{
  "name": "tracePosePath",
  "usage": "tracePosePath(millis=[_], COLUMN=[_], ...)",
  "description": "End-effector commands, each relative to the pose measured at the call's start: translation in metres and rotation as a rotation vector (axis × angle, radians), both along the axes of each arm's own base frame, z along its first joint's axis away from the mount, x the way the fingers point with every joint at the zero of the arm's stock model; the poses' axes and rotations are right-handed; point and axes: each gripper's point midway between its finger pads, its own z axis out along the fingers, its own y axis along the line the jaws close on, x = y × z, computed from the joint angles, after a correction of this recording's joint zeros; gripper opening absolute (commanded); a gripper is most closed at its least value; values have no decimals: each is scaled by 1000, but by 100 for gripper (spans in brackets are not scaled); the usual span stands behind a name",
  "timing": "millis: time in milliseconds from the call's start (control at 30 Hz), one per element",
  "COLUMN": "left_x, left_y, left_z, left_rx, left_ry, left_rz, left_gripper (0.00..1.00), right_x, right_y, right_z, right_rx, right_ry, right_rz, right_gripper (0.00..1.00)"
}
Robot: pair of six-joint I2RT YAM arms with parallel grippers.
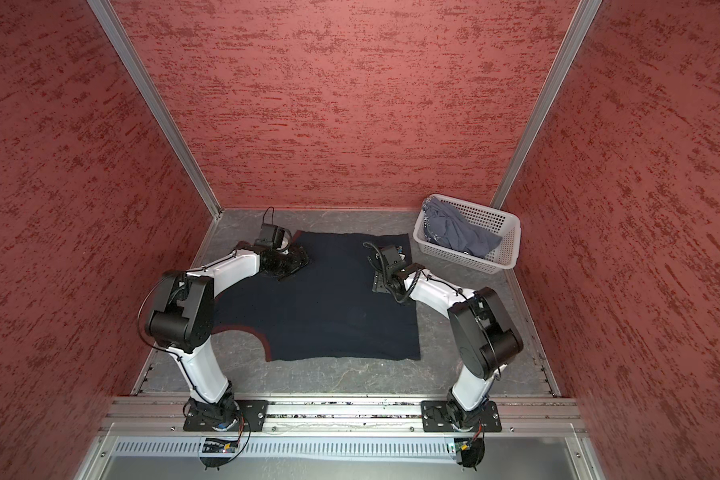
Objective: Fold and stack the tank tops
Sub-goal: 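Carry the held hem over the shirt to its far edge with both grippers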
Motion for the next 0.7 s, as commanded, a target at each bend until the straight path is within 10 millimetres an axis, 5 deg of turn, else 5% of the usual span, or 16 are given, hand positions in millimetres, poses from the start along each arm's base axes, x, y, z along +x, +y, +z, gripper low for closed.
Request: tracePosePath(millis=[0, 333, 667], left_x=[5, -31, -74], left_y=[-3, 50, 90], left_z=[-2, -34, -41], left_rx=[-26, -9, -8], left_ry=[-10, 40, 45], left_rz=[-7, 129, 220], left_gripper=[84, 86, 87], right_x=[13, 8, -19], right_y=[12, 23, 45], right_z=[2, -24, -32], right_rx=[24, 58, 148], right_ry=[-14, 52, 137], right_rz=[39, 71, 163], right_gripper=[78, 80, 84])
